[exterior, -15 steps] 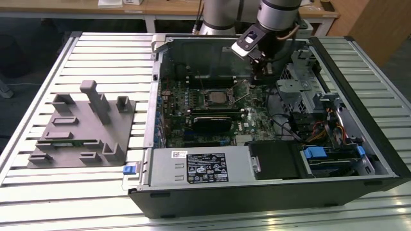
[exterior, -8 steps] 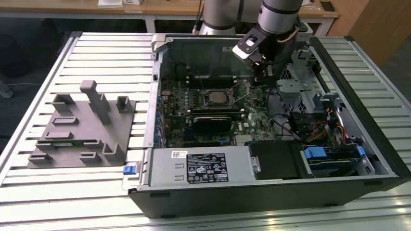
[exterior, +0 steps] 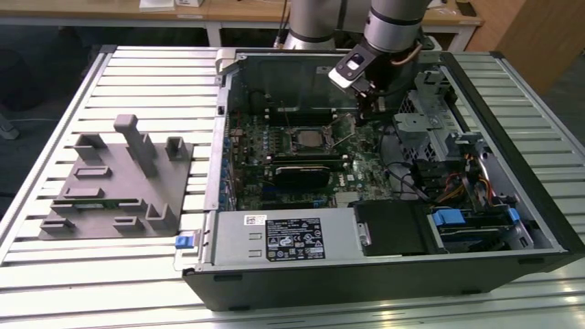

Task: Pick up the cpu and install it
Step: 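Close the cpu cover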

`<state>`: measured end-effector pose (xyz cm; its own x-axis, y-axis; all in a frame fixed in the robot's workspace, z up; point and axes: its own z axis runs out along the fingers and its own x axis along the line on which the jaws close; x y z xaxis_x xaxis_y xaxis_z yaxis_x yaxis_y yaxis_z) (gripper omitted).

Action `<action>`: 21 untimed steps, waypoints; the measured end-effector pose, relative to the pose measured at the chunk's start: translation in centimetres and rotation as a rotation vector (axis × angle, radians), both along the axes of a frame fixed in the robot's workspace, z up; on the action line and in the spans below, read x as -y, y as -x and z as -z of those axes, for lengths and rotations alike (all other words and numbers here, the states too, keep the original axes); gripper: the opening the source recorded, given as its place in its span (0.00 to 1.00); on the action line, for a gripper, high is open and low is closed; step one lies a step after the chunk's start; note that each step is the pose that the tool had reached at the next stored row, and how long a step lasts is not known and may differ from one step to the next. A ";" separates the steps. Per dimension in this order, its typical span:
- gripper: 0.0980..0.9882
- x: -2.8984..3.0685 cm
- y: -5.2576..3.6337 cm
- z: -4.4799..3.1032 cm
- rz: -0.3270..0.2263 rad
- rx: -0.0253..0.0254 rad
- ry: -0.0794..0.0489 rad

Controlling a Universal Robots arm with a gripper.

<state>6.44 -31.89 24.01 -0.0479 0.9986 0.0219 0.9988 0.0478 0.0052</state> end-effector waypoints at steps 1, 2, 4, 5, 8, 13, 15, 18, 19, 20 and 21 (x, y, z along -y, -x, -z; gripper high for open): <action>0.02 0.00 0.18 0.00 0.000 0.0001 0.000; 0.02 0.00 0.34 0.00 0.000 0.0001 0.000; 0.02 0.00 0.69 0.00 0.000 0.0001 0.000; 0.02 0.00 0.84 0.00 0.000 0.0000 -0.001; 0.02 0.00 1.23 0.00 0.000 0.0000 -0.001; 0.02 0.01 1.67 0.01 0.000 0.0001 -0.001; 0.02 0.00 1.75 0.01 0.000 0.0001 -0.001; 0.02 0.00 1.87 0.01 0.000 0.0001 -0.001; 0.02 0.00 1.89 0.01 0.000 0.0001 -0.001; 0.02 0.00 1.89 0.01 0.000 0.0000 -0.001; 0.02 0.00 1.90 0.01 0.000 0.0001 -0.001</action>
